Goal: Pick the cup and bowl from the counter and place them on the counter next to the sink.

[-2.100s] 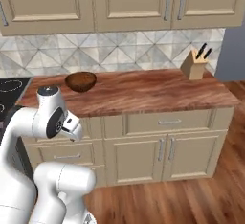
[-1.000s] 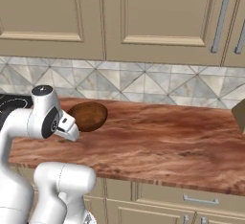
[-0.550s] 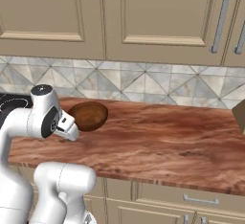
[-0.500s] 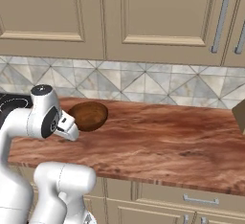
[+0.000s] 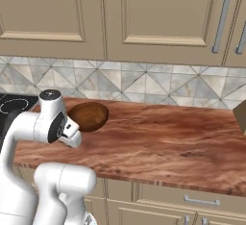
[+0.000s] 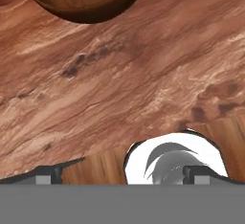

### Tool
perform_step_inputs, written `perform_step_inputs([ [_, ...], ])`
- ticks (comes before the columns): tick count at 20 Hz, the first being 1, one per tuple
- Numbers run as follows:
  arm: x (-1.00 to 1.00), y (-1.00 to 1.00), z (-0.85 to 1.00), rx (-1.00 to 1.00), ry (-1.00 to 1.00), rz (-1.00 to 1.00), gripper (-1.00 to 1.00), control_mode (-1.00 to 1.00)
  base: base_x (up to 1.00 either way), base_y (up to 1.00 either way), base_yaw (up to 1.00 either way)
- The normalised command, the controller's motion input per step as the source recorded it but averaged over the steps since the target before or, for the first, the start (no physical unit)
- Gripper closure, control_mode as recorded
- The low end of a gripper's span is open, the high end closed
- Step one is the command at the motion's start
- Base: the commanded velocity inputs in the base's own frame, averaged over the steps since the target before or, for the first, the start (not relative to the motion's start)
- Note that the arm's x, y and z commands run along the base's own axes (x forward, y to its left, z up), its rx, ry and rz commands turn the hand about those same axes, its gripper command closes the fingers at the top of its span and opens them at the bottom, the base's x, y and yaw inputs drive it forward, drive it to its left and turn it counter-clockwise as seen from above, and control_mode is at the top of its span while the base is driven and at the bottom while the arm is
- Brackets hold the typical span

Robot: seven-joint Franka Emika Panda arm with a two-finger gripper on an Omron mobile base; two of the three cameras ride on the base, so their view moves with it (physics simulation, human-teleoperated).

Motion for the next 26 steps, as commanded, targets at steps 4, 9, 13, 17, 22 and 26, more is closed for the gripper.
perform_step_inputs([
  [4, -0.14, -0.26, -0.01, 0.06, -0.02, -0.07, -1.0, -1.0, 0.0, 0.0, 0.0],
  [9, 0.01, -0.25, 0.24, 0.03, -0.02, -0.03, -1.0, -1.0, 0.0, 0.0, 0.0],
  [13, 0.39, -0.44, 0.35, 0.07, 0.0, 0.0, -1.0, -1.0, 0.0, 0.0, 0.0],
  [17, 0.94, -0.31, 0.02, 0.01, 0.0, 0.0, -1.0, -1.0, 0.0, 0.0, 0.0],
  [22, 1.0, -0.09, -0.06, 0.0, 0.03, 0.0, -1.0, -1.0, 0.0, 0.0, 0.0],
  [26, 1.0, -0.08, -0.21, 0.0, 0.06, 0.0, -1.0, -1.0, 0.0, 0.0, 0.0],
])
